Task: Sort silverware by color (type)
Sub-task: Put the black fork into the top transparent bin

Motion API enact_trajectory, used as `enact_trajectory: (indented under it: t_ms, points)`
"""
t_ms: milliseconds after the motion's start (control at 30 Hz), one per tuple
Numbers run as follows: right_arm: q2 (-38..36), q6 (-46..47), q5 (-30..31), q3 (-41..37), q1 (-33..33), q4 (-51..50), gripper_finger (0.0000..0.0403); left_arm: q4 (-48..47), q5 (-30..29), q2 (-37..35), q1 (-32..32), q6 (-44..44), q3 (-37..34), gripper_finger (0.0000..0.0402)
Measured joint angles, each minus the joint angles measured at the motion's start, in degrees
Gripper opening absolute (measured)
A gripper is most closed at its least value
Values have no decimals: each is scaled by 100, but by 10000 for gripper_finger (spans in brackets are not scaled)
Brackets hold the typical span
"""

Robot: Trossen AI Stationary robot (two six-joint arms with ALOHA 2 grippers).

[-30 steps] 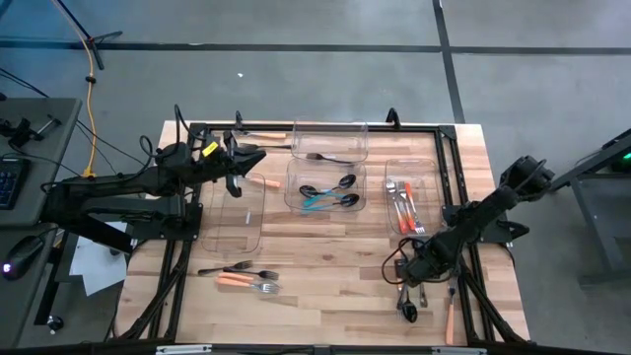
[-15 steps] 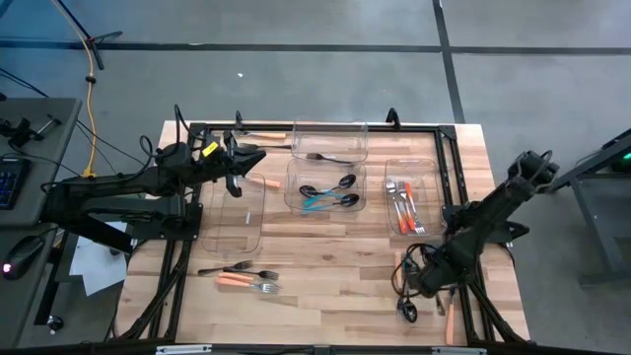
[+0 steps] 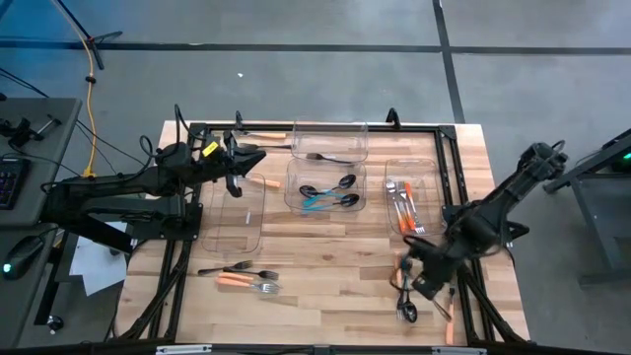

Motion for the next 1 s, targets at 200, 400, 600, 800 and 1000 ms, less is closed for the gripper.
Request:
enact_trajectory:
  t_ms: [200, 400, 600, 800, 1000]
  points:
    - [184, -1931, 577, -22, -1263, 336, 0, -34, -380, -2, 2, 14, 0, 0]
    - [319, -4552, 949, -22, -2658, 1818, 0, -35, -502, 1, 2, 145, 0, 0]
    - [556, -6240, 956, -22, -3907, 3719, 0, 33, -220, 1, -4, -341, 0, 0]
    - [879, -7079, 717, -22, -4700, 5095, 0, 162, 155, 86, -52, -606, 4, 0]
    - [1111, -7606, 458, -22, -4955, 5526, 0, 108, 369, 505, -248, -365, 209, 0]
